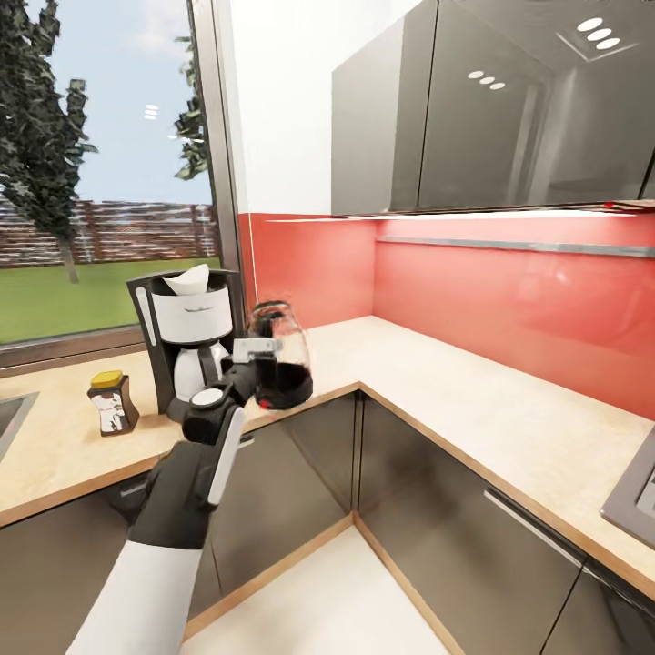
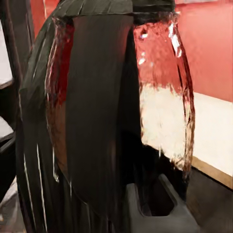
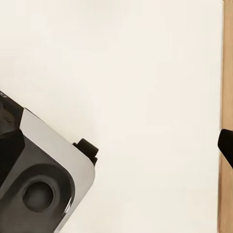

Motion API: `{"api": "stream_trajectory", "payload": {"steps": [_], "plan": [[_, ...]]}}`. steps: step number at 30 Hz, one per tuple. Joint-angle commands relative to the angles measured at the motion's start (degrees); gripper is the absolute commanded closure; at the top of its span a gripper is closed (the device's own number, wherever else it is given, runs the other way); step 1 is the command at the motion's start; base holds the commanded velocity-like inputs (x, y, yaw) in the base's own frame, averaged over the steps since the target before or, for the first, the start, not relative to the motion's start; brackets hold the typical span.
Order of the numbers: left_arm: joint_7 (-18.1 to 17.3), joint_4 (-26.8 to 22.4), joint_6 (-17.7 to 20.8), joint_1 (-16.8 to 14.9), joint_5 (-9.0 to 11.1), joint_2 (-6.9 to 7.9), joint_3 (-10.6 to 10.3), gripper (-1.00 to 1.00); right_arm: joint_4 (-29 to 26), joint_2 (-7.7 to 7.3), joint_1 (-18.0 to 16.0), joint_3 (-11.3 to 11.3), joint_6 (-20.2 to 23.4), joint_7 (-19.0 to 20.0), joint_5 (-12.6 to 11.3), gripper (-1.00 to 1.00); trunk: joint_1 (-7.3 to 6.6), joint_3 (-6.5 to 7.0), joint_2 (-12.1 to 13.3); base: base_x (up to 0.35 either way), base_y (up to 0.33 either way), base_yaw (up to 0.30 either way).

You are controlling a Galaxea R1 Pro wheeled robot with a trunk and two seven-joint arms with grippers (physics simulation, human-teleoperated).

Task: Set up a coffee station on the kitchen countertop: keep the coffee maker on the countertop, move the bottle of coffee from the kitchen shelf to the counter next to the coffee maker, place a paper coffee filter on top of the coffee maker, put the saucer next to the coffee maker with the coffee cup on the saucer, and place the electric kettle next to the coffee maker.

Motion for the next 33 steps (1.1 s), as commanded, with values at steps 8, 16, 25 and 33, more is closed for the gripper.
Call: {"api": "stream_trajectory", "payload": {"steps": [8, 16, 25, 33], "plan": [[2.2, 4.8, 0.4, -7.1, -0.1, -0.01, -1.3, 1.00, 0.0, -0.01, 0.0, -0.4, -0.1, 0.5, 0.2, -1.00, 0.00, -0.08, 0.0, 0.000, 0.000, 0.000], [2.3, 9.5, -0.8, -9.0, -0.2, -0.01, -1.8, 1.00, 0.0, -0.01, 0.0, -0.4, -0.1, 0.4, 0.3, -1.00, 0.00, -0.08, 0.0, 0.000, 0.000, 0.000], [3.8, 10.7, -4.0, -9.1, -0.2, -0.01, -1.3, 1.00, 0.0, -0.01, 0.0, -0.4, -0.1, 0.4, 0.3, -1.00, 0.00, -0.08, 0.0, 0.071, -0.051, 0.000], [3.9, 10.8, -6.3, -9.1, -0.2, -0.01, -1.0, 1.00, 0.1, 0.06, 0.0, -0.5, -0.2, 0.4, 0.3, -1.00, 0.00, -0.08, 0.0, 0.086, -0.068, 0.000]]}}
